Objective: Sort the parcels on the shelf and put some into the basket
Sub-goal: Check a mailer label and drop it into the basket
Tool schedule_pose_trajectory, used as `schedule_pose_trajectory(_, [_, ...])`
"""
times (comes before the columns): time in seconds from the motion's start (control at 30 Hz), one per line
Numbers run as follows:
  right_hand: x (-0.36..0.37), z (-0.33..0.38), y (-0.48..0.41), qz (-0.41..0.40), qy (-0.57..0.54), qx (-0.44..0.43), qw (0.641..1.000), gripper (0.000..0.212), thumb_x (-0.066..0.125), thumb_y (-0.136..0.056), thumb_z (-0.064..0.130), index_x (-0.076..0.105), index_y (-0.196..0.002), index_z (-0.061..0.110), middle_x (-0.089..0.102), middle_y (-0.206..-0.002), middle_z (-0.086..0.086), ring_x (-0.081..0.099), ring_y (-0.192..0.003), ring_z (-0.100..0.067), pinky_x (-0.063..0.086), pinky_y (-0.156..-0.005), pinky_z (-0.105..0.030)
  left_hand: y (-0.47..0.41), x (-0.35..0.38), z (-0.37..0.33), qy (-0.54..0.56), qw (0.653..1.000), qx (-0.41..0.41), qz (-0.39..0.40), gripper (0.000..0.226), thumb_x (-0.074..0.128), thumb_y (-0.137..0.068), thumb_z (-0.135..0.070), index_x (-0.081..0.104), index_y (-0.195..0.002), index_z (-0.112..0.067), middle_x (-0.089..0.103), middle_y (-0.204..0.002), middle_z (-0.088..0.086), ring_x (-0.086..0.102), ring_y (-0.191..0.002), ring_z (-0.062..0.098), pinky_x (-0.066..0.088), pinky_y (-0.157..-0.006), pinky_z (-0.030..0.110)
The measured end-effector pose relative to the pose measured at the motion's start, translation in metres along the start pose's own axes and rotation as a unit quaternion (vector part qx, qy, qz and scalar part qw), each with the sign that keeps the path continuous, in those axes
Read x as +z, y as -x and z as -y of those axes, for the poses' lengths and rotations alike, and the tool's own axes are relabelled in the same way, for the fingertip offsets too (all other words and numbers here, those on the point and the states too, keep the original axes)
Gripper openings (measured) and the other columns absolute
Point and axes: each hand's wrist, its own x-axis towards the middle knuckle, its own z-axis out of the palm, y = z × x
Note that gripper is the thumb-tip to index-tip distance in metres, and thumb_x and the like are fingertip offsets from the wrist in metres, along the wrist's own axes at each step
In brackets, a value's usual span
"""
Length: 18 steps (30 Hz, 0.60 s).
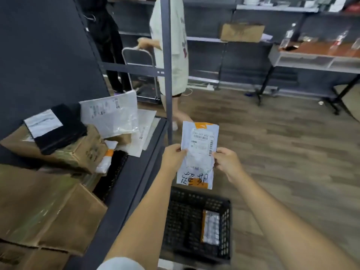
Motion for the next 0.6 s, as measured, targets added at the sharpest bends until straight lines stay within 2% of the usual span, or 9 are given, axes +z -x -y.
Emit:
schedule_pose_trajectory(0.07, [-0.005, -0.022, -0.002, -0.011, -0.002, 0.02, 1.0, 0.017, 0.055, -0.088, 0.008, 0.068, -0.081, 0.017, 0.074, -0.089, -0.002, 0.067, -0.081, -0.022, 0.052, -0.071, -0.039, -0.001, 0.01, 0.018, -0.001, 1.0, -0.009, 0.015, 0.015, 0.053, -0.09, -0.002, 0.053, -0.082, -0.016, 0.049, -0.081, 0.011, 0.045, -0.076, 0.019, 0.036, -0.071, 0.032])
schedule_pose_trajectory(0.17, [-0.009, -0.06, -0.003, -0.021, 0.002, 0.058, 0.998, 0.018, 0.055, -0.089, 0.006, 0.067, -0.08, 0.016, 0.073, -0.087, -0.003, 0.066, -0.072, -0.017, 0.051, -0.063, -0.031, -0.001, 0.026, 0.05, 0.006, 0.999, -0.046, 0.024, 0.022, 0.052, -0.088, 0.002, 0.062, -0.08, -0.016, 0.061, -0.08, 0.006, 0.052, -0.078, 0.02, 0.043, -0.074, 0.034])
schedule_pose_trajectory(0.23, [-0.011, -0.088, -0.007, -0.021, 0.003, 0.082, 0.996, 0.016, 0.055, -0.089, 0.006, 0.067, -0.081, 0.014, 0.074, -0.087, -0.004, 0.067, -0.071, -0.019, 0.054, -0.065, -0.035, -0.003, 0.039, 0.076, 0.006, 0.997, -0.067, 0.035, 0.028, 0.049, -0.086, 0.005, 0.063, -0.076, -0.018, 0.061, -0.083, 0.006, 0.051, -0.08, 0.02, 0.041, -0.075, 0.033])
schedule_pose_trajectory(0.3, [-0.015, -0.117, -0.013, -0.021, 0.009, 0.104, 0.994, 0.015, 0.056, -0.089, 0.006, 0.067, -0.082, 0.014, 0.074, -0.086, -0.004, 0.068, -0.072, -0.02, 0.056, -0.071, -0.038, -0.008, 0.054, 0.103, 0.002, 0.995, -0.088, 0.042, 0.026, 0.048, -0.086, 0.007, 0.064, -0.083, -0.014, 0.061, -0.087, 0.007, 0.052, -0.082, 0.02, 0.042, -0.076, 0.033])
schedule_pose_trajectory(0.37, [-0.021, -0.148, -0.02, -0.024, 0.017, 0.124, 0.992, 0.016, 0.056, -0.089, 0.006, 0.066, -0.082, 0.015, 0.074, -0.081, -0.002, 0.068, -0.069, -0.018, 0.056, -0.07, -0.037, -0.011, 0.073, 0.133, -0.008, 0.993, -0.112, 0.049, 0.027, 0.047, -0.087, 0.007, 0.065, -0.091, -0.013, 0.062, -0.091, 0.007, 0.053, -0.084, 0.021, 0.042, -0.077, 0.032])
schedule_pose_trajectory(0.5, [-0.036, -0.22, -0.04, -0.035, 0.03, 0.175, 0.983, 0.018, 0.055, -0.089, 0.007, 0.065, -0.083, 0.02, 0.073, -0.09, -0.005, 0.067, -0.079, -0.022, 0.054, -0.073, -0.038, -0.015, 0.12, 0.2, -0.048, 0.985, -0.148, 0.069, 0.026, 0.044, -0.087, 0.006, 0.055, -0.077, -0.016, 0.054, -0.085, 0.007, 0.044, -0.082, 0.018, 0.035, -0.075, 0.031])
schedule_pose_trajectory(0.6, [-0.049, -0.279, -0.055, -0.047, 0.039, 0.208, 0.976, 0.014, 0.055, -0.088, 0.008, 0.065, -0.086, 0.018, 0.072, -0.091, -0.008, 0.063, -0.078, -0.025, 0.051, -0.074, -0.04, -0.017, 0.16, 0.251, -0.062, 0.979, -0.18, 0.072, 0.026, 0.042, -0.086, 0.007, 0.047, -0.075, -0.016, 0.047, -0.085, 0.007, 0.038, -0.083, 0.017, 0.032, -0.074, 0.03])
